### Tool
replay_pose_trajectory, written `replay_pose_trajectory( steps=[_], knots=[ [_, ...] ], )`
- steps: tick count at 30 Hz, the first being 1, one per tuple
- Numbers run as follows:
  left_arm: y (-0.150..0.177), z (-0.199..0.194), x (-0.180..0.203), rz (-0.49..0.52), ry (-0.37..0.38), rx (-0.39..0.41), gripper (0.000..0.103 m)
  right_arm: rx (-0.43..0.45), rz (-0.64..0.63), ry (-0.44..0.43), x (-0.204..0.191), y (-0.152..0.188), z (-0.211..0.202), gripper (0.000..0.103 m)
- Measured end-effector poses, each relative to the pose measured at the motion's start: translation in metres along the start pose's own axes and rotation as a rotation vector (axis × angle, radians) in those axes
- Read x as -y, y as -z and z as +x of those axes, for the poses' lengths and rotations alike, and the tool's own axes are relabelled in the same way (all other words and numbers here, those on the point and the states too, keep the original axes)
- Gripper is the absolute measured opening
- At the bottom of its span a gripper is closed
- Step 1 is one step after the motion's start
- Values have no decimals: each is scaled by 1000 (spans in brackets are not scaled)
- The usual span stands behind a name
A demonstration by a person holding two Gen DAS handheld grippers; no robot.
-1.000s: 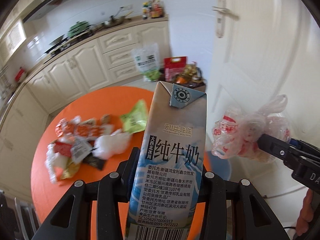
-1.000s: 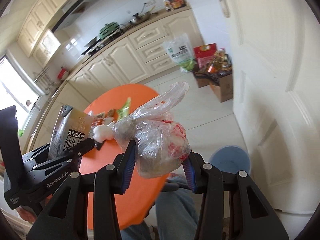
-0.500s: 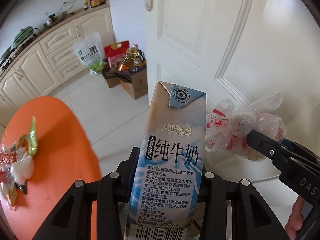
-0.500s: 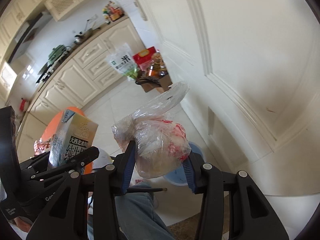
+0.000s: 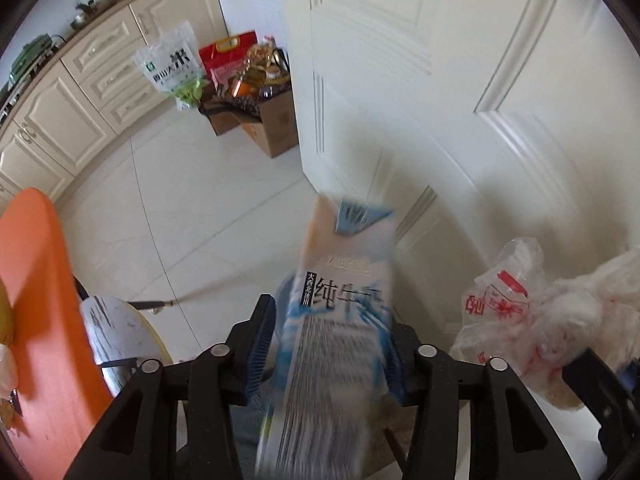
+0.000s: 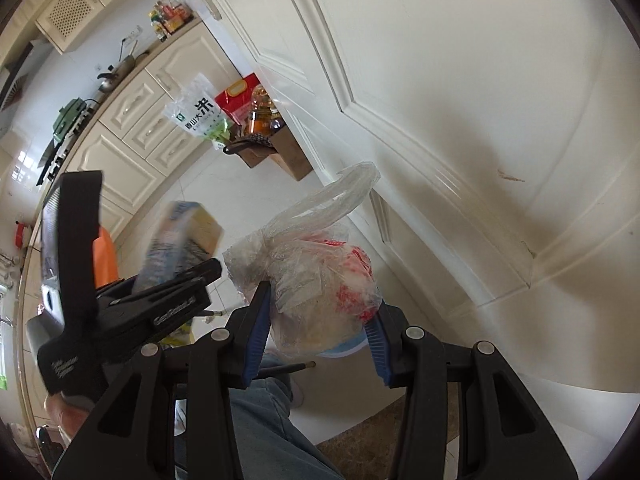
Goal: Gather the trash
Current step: 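Carry carton and bag to the blue bin and release both, then move both open tools back over the trash pile on the table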
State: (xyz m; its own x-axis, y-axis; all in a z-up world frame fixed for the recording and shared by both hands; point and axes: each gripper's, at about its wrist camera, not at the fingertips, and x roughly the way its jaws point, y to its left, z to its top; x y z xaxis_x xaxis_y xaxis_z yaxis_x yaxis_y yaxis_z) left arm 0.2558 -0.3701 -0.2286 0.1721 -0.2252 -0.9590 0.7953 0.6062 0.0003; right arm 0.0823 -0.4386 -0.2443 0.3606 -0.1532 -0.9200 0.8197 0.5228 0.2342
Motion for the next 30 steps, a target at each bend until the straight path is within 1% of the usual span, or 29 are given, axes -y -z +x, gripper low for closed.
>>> replay_pose_trajectory(
  steps=[2, 3, 6, 8, 11, 12, 14, 15, 16, 18, 19, 21, 22, 24, 27, 30],
  knots=[
    [-10, 13, -1, -13, 8, -21, 55, -17, 7, -2, -2, -4, 10, 44],
    [-22, 20, -1, -13, 8, -25, 55, -23, 10, -2, -2, -4, 14, 44],
    [-28, 28, -13, -32, 10, -39, 55, -42, 13, 5, 0, -6, 25, 44],
    [-24, 25, -20, -48, 7, -42, 55, -55, 9, 11, 4, -5, 31, 44],
    [-15, 15, -29, -77, -24, -38, 55, -88, -4, 6, 1, -3, 43, 44],
    [-6, 10, -33, -83, -26, -34, 55, -99, -8, 1, 0, 1, 46, 44],
    [-4, 5, -38, -96, -34, -22, 56, -125, -16, -10, -6, 2, 57, 44],
    [1, 1, -41, -103, -38, -13, 57, -134, -23, -18, -9, 3, 61, 45],
    [1, -3, -44, -108, -43, -2, 58, -140, -30, -28, -12, 3, 65, 47],
    [7, -8, -48, -116, -51, 21, 64, -171, -34, -44, -20, 2, 74, 49],
    [8, -11, -50, -119, -56, 33, 64, -190, -35, -51, -23, 1, 78, 51],
    [15, -14, -52, -121, -62, 47, 65, -220, -17, -93, -25, 2, 85, 55],
    [16, -15, -52, -122, -60, 48, 65, -233, 4, -128, -24, 2, 88, 56],
    [25, -17, -51, -126, -54, 48, 65, -233, 13, -135, -21, 5, 88, 57],
    [31, -17, -50, -128, -68, 43, 65, -192, -27, -79, -26, 6, 79, 58],
    [37, -22, -49, -131, -55, 32, 65, -168, -44, -75, -29, 8, 66, 58]
  ],
)
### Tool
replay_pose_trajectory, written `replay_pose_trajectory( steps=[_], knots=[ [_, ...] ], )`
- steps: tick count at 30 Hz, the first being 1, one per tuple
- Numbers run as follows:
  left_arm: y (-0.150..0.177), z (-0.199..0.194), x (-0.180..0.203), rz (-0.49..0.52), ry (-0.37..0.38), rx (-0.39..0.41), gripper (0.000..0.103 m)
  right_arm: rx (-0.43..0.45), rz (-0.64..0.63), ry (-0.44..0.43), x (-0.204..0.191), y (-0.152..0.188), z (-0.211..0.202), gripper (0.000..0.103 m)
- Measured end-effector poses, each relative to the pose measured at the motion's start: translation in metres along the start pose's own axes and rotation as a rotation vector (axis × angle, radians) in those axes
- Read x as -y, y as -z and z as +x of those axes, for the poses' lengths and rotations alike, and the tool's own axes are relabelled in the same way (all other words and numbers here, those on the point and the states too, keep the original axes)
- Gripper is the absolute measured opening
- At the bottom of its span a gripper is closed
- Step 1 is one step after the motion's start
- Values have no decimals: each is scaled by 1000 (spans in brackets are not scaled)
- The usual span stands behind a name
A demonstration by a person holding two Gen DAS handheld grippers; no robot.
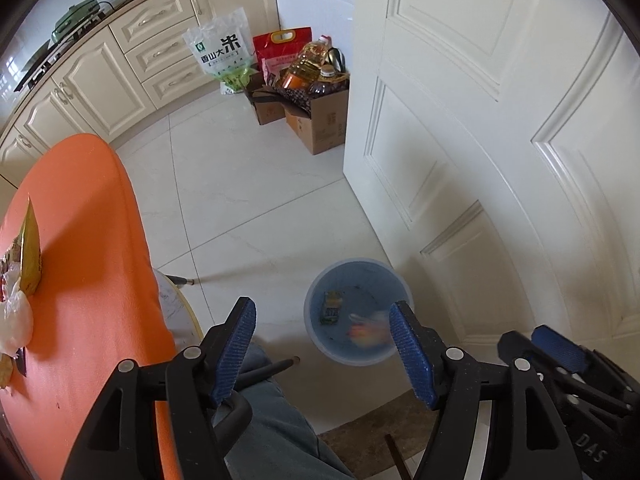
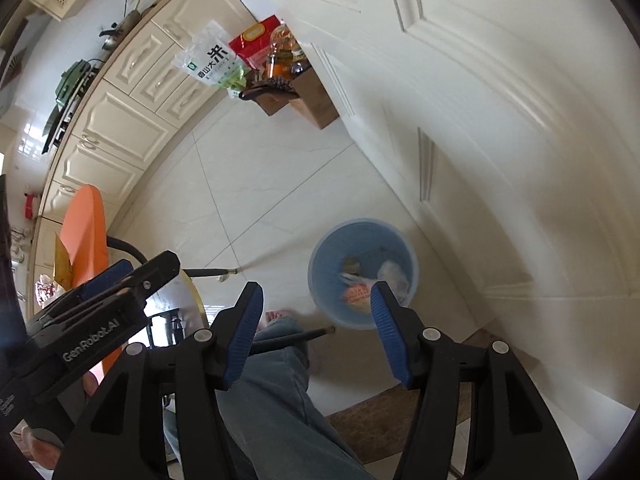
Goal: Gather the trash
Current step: 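Move both open tools back over the trash pile on the table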
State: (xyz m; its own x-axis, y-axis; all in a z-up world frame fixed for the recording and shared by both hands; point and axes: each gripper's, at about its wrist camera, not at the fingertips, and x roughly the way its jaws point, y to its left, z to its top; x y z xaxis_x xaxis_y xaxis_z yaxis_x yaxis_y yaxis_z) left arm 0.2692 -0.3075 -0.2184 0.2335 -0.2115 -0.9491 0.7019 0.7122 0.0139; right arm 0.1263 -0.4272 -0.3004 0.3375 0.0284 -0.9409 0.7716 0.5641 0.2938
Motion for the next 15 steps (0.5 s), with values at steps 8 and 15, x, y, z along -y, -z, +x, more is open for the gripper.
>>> replay_pose_trajectory(
  steps=[8, 15],
  knots=[
    [16, -29, -4, -8, 2, 8, 65, 92, -56, 43, -17, 6, -36, 59],
    [45, -74, -12, -26, 11, 66, 65, 140, -91, 54, -31, 23, -63, 59]
  ],
)
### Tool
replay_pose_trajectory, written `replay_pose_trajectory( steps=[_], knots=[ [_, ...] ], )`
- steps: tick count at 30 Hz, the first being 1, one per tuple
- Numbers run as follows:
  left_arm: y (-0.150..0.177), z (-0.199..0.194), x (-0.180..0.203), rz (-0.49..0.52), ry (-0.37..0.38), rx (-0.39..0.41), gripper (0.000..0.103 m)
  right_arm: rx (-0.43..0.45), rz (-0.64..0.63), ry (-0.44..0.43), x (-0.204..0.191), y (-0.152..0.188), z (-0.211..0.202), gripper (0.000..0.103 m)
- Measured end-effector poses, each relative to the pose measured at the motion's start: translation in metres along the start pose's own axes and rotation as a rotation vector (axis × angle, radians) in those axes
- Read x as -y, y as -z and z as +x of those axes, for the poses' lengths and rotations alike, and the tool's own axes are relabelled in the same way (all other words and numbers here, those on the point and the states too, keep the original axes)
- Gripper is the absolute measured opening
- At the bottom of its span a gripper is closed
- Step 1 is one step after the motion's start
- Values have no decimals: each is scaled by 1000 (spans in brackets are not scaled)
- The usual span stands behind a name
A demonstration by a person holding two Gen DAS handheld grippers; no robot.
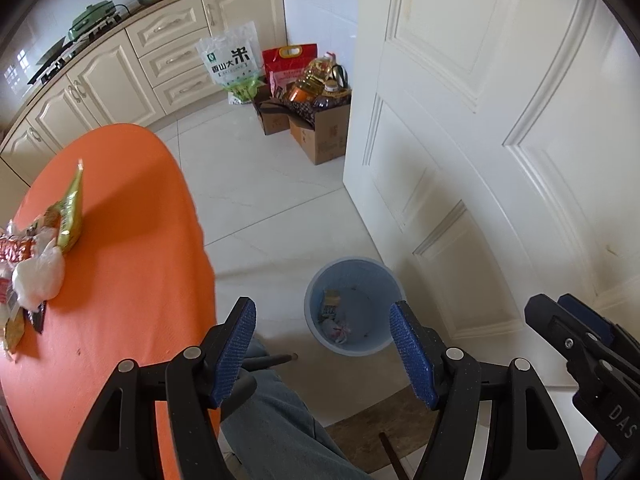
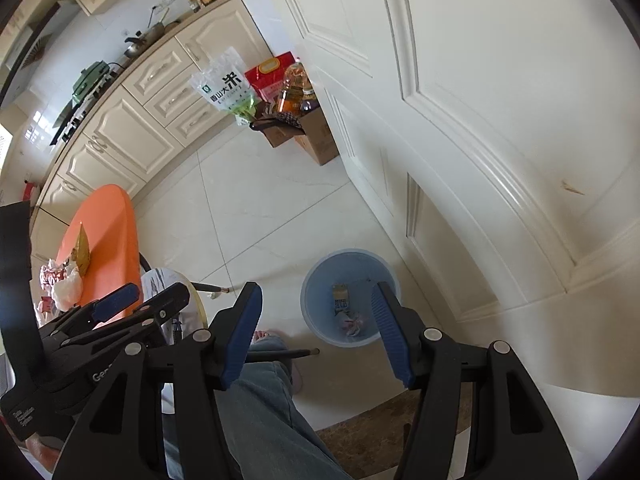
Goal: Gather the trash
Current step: 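Move both open tools back over the trash pile on the table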
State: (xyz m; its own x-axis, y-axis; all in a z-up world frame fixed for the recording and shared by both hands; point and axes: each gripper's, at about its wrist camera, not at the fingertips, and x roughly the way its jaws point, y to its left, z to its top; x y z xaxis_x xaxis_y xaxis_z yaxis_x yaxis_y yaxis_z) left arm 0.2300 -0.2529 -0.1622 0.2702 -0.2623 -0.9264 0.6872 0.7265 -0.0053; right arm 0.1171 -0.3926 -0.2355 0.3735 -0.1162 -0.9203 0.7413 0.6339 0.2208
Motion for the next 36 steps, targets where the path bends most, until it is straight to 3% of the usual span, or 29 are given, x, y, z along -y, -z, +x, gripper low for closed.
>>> replay_pose_trajectory(
  steps=[8, 15, 17, 19, 21, 30, 36],
  knots=[
    [44, -56, -29, -41, 3, 73, 66, 61, -71, -38, -37, 21, -42, 60],
    [88, -109, -81, -140, -49, 153, 72, 103, -156, -98, -84, 40, -71, 63],
    [101, -123, -94, -174, -71, 178, 74, 111, -195, -118, -101, 43, -75, 70],
    [112, -136, -106, -210, -96, 196, 76, 132, -236, -143, -116, 48, -80, 84],
    [124, -146, -120, -249, -121, 213, 78, 159, -291, -168, -137, 54, -85, 85],
    [151, -172, -190, -414, -247, 212, 81, 131, -463, -239, -219, 61, -66, 99],
    [156, -172, -232, -504, -297, 180, 81, 30, -524, -297, -274, 62, -29, 99]
  ],
)
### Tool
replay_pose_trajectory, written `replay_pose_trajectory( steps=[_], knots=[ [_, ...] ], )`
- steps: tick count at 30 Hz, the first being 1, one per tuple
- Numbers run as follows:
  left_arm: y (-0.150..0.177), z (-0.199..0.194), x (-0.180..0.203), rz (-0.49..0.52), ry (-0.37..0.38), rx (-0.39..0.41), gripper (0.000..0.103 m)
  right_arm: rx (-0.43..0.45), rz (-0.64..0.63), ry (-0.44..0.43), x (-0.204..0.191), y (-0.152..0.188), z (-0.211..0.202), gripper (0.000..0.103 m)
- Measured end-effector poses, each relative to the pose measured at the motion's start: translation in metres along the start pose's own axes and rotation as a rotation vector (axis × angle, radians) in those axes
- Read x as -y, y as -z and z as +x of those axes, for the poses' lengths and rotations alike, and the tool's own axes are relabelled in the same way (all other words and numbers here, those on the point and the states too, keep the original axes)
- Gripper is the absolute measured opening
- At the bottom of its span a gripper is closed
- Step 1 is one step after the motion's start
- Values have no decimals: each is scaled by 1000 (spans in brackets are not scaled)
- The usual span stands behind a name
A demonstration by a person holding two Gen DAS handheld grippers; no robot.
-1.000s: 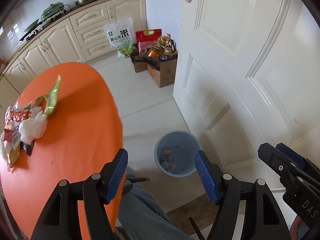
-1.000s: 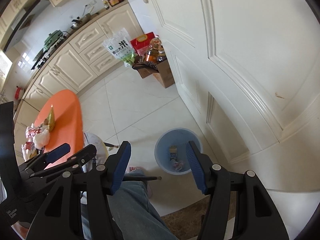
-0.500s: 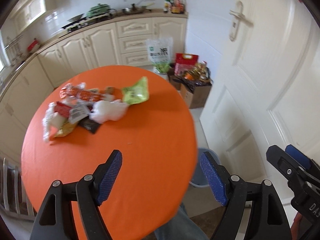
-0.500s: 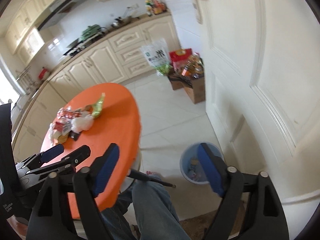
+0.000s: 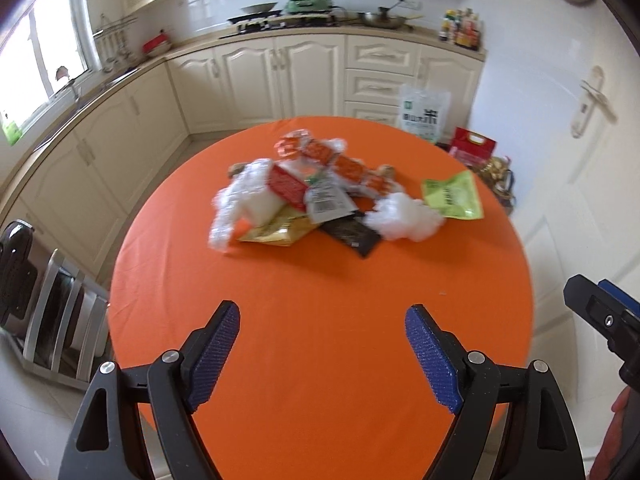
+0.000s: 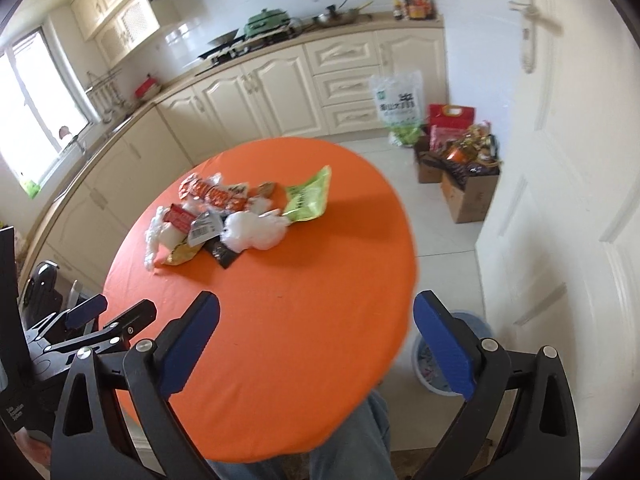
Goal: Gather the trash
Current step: 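Move both open tools back over the trash pile on the table, then grasp white plastic bag with right tool while left grasps green packet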
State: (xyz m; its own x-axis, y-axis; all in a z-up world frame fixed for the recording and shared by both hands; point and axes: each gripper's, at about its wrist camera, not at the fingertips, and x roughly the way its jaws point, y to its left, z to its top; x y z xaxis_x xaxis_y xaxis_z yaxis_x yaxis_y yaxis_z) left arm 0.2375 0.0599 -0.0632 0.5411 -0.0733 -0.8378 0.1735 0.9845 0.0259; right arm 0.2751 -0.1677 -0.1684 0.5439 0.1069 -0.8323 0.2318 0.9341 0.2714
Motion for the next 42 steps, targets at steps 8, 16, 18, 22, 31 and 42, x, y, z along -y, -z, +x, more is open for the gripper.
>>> replay_pose_trajectory(
  steps=[8, 16, 18, 22, 31, 42],
  knots=[
    [-28, 36, -44, -88, -21, -41, 81, -146, -89, -73, -53, -37, 84, 99],
    [-50, 78, -78, -129, -28, -62, 81, -287, -47, -9, -57, -63, 168, 99],
    [-50, 85, -84, -131, -23, -66, 81, -314, -26, -24, -55, -65, 180, 99],
    [-51, 102, -91, -136, -3, -80, 81, -341, -15, -39, -52, -67, 200, 99],
    [-55, 121, -85, -134, -12, -98, 81, -336, -33, -84, -46, -70, 202, 71],
    [-63, 95, -32, -61, 12, -62, 81, -220, -49, -165, -35, -70, 126, 68]
  ],
)
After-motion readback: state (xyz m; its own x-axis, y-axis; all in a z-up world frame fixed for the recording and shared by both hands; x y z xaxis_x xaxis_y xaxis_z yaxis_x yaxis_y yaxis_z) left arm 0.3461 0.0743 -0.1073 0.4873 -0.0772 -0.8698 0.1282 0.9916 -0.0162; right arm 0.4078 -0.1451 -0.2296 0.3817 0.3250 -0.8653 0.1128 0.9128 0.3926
